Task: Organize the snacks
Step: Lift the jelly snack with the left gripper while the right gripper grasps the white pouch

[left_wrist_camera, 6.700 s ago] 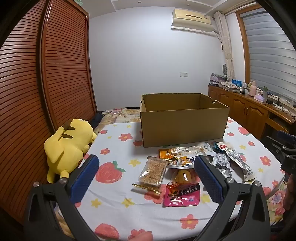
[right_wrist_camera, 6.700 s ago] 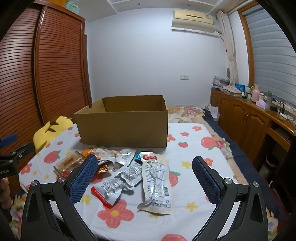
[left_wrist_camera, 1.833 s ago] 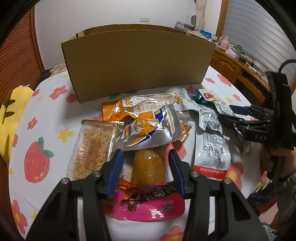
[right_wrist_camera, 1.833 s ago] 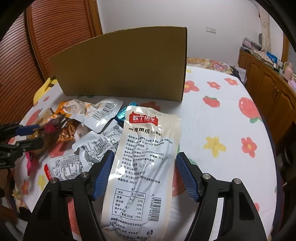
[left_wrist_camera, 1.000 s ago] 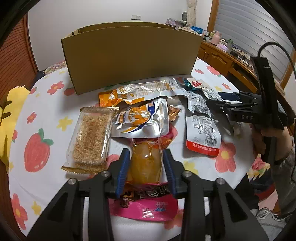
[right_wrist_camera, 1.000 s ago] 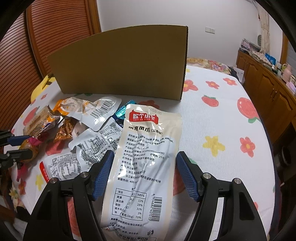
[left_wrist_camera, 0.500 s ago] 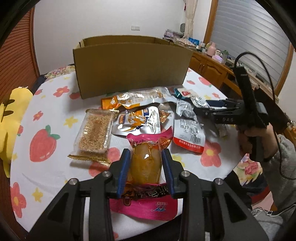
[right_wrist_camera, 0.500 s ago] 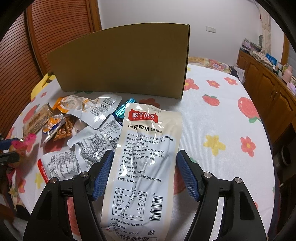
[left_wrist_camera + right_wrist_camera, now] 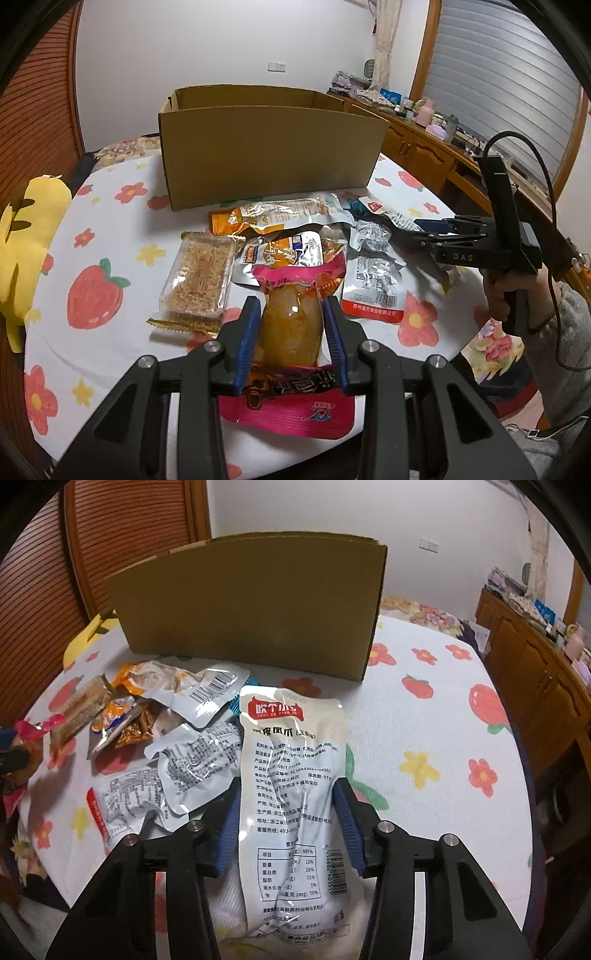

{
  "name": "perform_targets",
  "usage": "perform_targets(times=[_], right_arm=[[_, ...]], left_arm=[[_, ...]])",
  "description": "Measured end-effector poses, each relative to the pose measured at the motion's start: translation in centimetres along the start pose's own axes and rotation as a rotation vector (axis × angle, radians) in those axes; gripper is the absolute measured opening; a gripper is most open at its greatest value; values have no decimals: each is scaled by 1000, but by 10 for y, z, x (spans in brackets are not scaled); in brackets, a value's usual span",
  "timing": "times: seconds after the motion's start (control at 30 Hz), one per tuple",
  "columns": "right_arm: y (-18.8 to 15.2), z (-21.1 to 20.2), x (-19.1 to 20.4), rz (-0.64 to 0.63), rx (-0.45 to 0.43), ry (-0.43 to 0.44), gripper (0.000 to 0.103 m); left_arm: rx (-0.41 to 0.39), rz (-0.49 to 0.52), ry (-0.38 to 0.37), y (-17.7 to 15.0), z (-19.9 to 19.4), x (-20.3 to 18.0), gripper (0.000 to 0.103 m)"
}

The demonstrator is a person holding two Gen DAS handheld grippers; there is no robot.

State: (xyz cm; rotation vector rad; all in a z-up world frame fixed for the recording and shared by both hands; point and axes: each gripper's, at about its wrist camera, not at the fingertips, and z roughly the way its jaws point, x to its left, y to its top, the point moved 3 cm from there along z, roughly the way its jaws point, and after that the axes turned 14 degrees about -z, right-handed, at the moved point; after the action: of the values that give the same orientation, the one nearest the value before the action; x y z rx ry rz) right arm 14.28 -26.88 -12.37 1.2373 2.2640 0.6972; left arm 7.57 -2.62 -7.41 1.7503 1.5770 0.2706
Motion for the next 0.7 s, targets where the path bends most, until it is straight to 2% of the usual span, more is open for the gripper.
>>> perform_targets(times=[0.13, 0.17, 0.47, 0.5, 0.57, 0.6, 0.7], right_arm=[[-3, -9, -5, 40, -27, 16, 45], [-2, -12, -5, 45, -36, 21, 41], [2, -32, 0, 39, -83, 11, 37], [3, -35, 0, 40, -91, 12, 33], [6, -41, 2, 31, -103, -3, 8], [8, -45, 2, 26, -115, -10, 1], [12, -46, 4, 4, -104, -15, 0]], left_arm=[[-6, -1, 0, 1, -2, -2, 33], [-8, -4, -1, 1, -2, -1, 33], [-25, -11, -3, 6, -6, -3, 33], [-28, -13, -5, 7, -6, -3, 33], [-34, -16, -7, 10, -6, -3, 33], [-36, -17, -7, 12, -6, -3, 33], [-40, -14, -8, 14, -6, -5, 33]])
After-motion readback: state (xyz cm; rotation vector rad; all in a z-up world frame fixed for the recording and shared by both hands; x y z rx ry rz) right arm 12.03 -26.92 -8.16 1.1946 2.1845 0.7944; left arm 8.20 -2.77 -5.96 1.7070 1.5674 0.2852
